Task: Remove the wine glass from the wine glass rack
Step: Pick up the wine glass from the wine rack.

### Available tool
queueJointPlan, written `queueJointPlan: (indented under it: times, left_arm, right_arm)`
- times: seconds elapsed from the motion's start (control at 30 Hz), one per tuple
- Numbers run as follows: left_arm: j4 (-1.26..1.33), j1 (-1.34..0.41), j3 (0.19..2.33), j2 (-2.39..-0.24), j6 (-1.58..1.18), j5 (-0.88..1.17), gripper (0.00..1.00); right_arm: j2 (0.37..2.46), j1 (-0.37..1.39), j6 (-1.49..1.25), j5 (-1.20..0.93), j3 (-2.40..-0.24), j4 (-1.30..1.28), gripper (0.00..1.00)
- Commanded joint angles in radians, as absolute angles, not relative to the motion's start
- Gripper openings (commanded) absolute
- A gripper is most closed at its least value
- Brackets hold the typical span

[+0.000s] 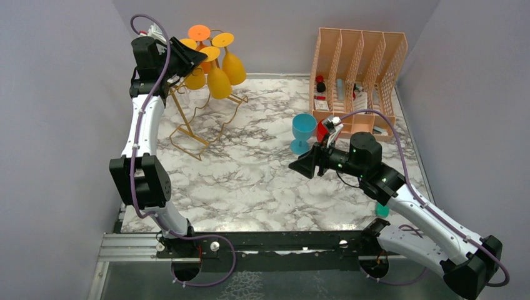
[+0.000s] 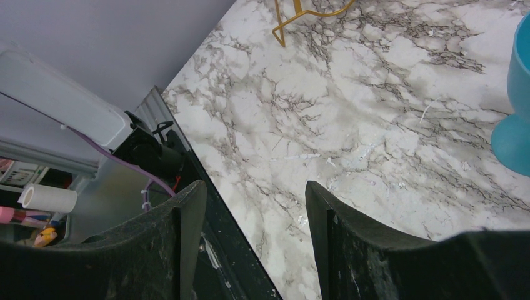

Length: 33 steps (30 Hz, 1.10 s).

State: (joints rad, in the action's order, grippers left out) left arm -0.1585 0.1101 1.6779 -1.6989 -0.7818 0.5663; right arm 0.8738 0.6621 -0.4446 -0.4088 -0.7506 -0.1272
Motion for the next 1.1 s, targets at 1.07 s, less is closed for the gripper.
queueJointPlan:
  times: [1.07]
  left_arm:
    - [0.026, 0.104, 1.565, -1.629, -0.948, 0.584, 0.0]
  right_arm:
    - [0.868, 0.663, -0.459, -0.403, -0.759, -0.126, 0.63]
